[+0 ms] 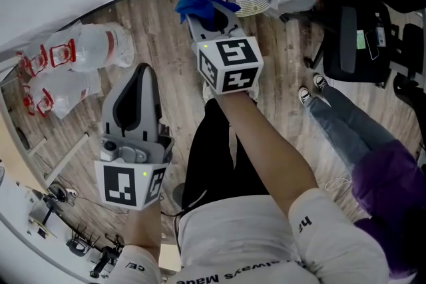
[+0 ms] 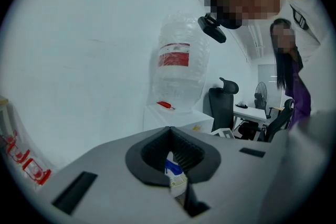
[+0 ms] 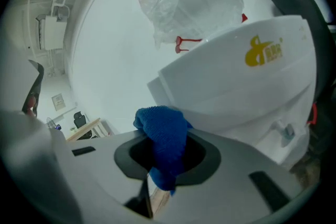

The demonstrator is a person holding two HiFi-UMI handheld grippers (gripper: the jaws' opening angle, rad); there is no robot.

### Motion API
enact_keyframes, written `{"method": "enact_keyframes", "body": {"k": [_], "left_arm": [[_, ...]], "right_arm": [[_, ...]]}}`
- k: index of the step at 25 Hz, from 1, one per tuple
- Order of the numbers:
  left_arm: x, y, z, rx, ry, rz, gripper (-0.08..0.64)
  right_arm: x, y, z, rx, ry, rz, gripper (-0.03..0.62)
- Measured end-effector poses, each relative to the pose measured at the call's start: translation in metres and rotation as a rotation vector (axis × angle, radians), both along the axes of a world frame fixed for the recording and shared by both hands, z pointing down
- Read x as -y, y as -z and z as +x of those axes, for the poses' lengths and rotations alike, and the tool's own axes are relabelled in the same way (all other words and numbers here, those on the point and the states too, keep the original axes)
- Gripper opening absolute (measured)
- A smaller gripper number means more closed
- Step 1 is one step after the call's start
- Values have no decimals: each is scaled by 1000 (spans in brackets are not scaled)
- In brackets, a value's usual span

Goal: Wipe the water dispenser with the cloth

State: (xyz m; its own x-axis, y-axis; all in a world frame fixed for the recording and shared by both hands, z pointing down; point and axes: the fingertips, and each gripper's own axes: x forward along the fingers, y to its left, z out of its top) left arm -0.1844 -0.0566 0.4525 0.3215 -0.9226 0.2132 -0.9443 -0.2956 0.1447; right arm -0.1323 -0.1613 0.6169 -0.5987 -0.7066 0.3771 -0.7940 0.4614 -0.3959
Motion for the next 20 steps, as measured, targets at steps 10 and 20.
{"method": "enact_keyframes", "body": {"k": [10,20], "left_arm": [[3,-11,-8,12,-4,-25,18],[13,-26,-19,30,-1,-50,18]], "right_arm": [[2,-59,-4,-3,-45,-107,78],[2,-133,-15,4,-66,-206,80]]}}
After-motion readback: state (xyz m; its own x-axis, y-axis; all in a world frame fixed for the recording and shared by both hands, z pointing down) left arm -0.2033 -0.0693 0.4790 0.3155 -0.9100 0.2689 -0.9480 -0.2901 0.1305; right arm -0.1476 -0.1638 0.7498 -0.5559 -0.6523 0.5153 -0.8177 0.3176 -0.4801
